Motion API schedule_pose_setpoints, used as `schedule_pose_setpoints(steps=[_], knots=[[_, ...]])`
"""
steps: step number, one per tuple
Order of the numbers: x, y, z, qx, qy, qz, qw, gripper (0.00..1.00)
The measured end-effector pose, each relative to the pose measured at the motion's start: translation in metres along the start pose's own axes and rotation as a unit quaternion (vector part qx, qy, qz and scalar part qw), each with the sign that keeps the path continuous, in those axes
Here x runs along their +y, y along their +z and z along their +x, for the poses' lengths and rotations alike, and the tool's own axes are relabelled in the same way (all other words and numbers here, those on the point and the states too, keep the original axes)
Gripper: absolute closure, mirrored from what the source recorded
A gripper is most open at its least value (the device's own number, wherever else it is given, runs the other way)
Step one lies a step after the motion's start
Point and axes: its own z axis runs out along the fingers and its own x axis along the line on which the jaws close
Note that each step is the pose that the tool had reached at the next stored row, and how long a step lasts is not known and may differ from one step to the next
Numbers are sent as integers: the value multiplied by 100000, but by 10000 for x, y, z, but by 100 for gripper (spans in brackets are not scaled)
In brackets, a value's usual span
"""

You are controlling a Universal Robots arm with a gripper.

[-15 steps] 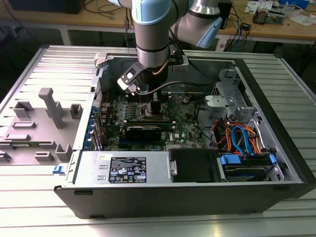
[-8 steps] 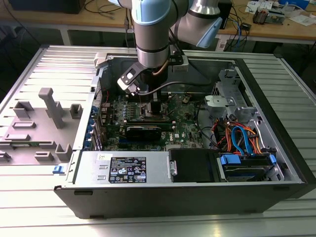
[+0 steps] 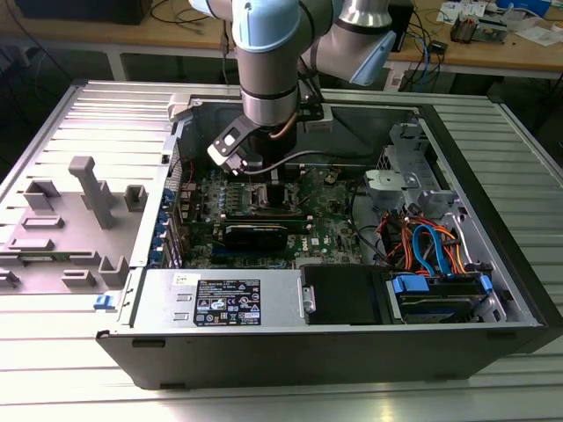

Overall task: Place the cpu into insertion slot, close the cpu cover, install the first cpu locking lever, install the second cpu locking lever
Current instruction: 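Place the cpu into insertion slot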

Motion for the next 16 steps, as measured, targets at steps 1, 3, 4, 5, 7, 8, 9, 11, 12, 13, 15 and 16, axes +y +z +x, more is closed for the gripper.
schedule_pose_setpoints(steps=[1, 3, 4, 5, 7, 8, 9, 11, 12, 13, 15, 16], knots=[[-1, 3, 0, -12, 59, -4, 100000, 46], [-1, 8, 0, -37, 383, -11, 99999, 46], [-2, 16, 2, -23, 427, -23, 99999, 46], [-3, 22, 2, -59, 653, -26, 99998, 46], [-4, 33, 5, -156, 1713, -50, 99985, 46], [-6, 38, 6, -214, 2326, -64, 99973, 46], [-6, 41, 6, -225, 2470, -67, 99969, 46], [-7, 55, 6, -220, 2490, -74, 99969, 46], [-8, 62, 6, -214, 2490, -75, 99969, 46], [-9, 67, 6, -215, 2477, -72, 99969, 46], [-16, 70, 7, -201, 2316, -64, 99973, 46], [-19, 70, 7, -197, 2318, -66, 99973, 46]])
